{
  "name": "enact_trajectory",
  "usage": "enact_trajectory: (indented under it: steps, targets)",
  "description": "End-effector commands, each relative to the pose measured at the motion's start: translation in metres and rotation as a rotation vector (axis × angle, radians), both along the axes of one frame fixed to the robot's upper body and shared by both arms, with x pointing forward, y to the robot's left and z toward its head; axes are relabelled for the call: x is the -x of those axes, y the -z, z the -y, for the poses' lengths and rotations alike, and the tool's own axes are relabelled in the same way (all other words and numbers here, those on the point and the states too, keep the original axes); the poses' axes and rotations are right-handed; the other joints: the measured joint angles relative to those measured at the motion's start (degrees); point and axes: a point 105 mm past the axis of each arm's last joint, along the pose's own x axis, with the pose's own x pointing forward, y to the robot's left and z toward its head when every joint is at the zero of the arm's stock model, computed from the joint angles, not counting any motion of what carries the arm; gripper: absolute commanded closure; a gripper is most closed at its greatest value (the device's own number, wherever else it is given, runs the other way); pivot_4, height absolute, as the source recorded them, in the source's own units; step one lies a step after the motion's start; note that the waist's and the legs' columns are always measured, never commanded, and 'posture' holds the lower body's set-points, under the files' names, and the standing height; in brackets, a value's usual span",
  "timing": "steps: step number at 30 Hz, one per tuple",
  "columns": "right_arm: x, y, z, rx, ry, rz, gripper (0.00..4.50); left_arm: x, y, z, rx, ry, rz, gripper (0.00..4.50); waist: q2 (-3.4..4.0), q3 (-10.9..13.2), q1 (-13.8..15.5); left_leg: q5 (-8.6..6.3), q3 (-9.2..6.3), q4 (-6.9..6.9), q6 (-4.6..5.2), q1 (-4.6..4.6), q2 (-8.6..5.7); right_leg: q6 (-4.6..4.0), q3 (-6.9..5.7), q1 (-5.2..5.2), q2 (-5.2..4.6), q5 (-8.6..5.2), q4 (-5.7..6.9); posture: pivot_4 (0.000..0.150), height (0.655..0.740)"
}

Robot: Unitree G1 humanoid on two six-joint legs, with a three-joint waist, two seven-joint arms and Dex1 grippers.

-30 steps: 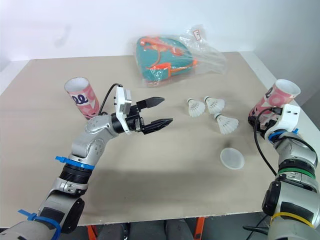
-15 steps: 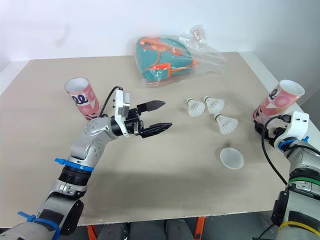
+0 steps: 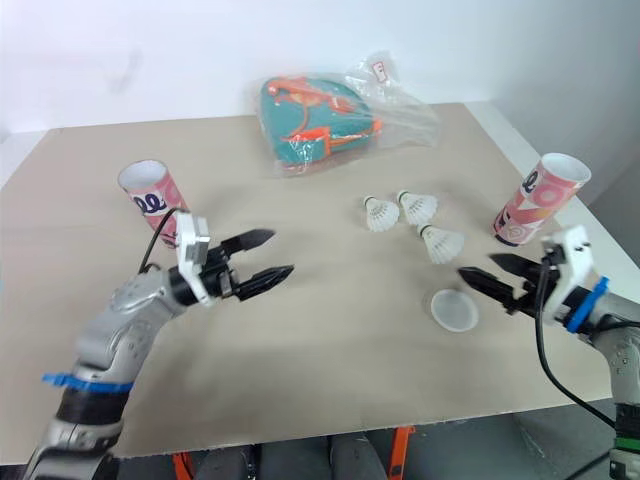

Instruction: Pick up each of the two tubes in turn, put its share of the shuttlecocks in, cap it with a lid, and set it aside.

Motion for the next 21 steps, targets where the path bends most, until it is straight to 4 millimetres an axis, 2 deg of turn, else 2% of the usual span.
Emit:
enact_trajectory:
  steps: [1, 5, 7, 10, 14, 17, 21]
  targets:
    - [0.007, -0.003, -0.048, -0.032, -0.173, -0.003, 0.09, -0.001, -0.009, -0.027, -0.003, -0.195, 0.04, 0.0, -0.27, 0.06, 0.03, 0.08, -0.03, 0.01, 0.07, 0.0, -0.01, -0.01, -0.03, 0.04, 0.01, 0.06, 0.0, 0.15, 0.74]
    - [0.005, -0.011, -0.11, -0.068, -0.357, 0.048, 0.09, 0.005, 0.005, -0.061, 0.015, -0.408, 0.0, 0.0, -0.33, 0.08, -0.04, 0.3, 0.01, 0.18, 0.01, -0.04, -0.07, -0.16, 0.11, 0.11, -0.02, 0.19, -0.09, 0.15, 0.74]
    - [-0.003, -0.015, -0.128, -0.088, -0.38, 0.078, 0.09, 0.008, 0.013, -0.074, 0.013, -0.491, -0.013, 0.0, -0.37, 0.1, -0.13, 0.31, 0.07, 0.22, -0.01, -0.04, -0.07, -0.14, 0.17, 0.11, -0.04, 0.26, -0.11, 0.15, 0.74]
    - [-0.01, -0.018, -0.143, -0.102, -0.399, 0.1, 0.09, 0.007, 0.025, -0.089, -0.044, -0.614, 0.0, 0.0, -0.5, 0.07, 0.28, 0.33, 0.01, 0.22, -0.02, -0.14, -0.07, -0.15, 0.14, 0.02, -0.02, 0.27, -0.12, 0.15, 0.74]
    - [-0.017, -0.011, -0.16, -0.078, -0.426, 0.112, 0.09, -0.001, 0.042, -0.11, -0.112, -0.789, 0.021, 0.0, -0.54, 0.04, 1.41, 0.33, -0.01, 0.19, -0.02, -0.35, -0.07, 0.05, 0.1, -0.17, -0.01, 0.36, -0.13, 0.15, 0.74]
    - [-0.017, -0.009, -0.167, -0.081, -0.444, 0.113, 0.09, -0.013, 0.043, -0.126, -0.066, -0.915, 0.01, 0.0, -0.55, 0.03, 1.69, 0.31, -0.01, 0.11, -0.03, -0.45, -0.08, -0.01, 0.08, -0.25, -0.03, 0.34, -0.14, 0.15, 0.74]
    - [-0.016, -0.008, -0.17, -0.075, -0.446, 0.127, 0.09, -0.025, 0.039, -0.129, -0.057, -0.911, 0.015, 0.0, -0.56, 0.02, 1.65, 0.32, -0.05, 0.06, -0.03, -0.5, -0.08, -0.02, 0.05, -0.33, -0.01, 0.34, -0.13, 0.15, 0.74]
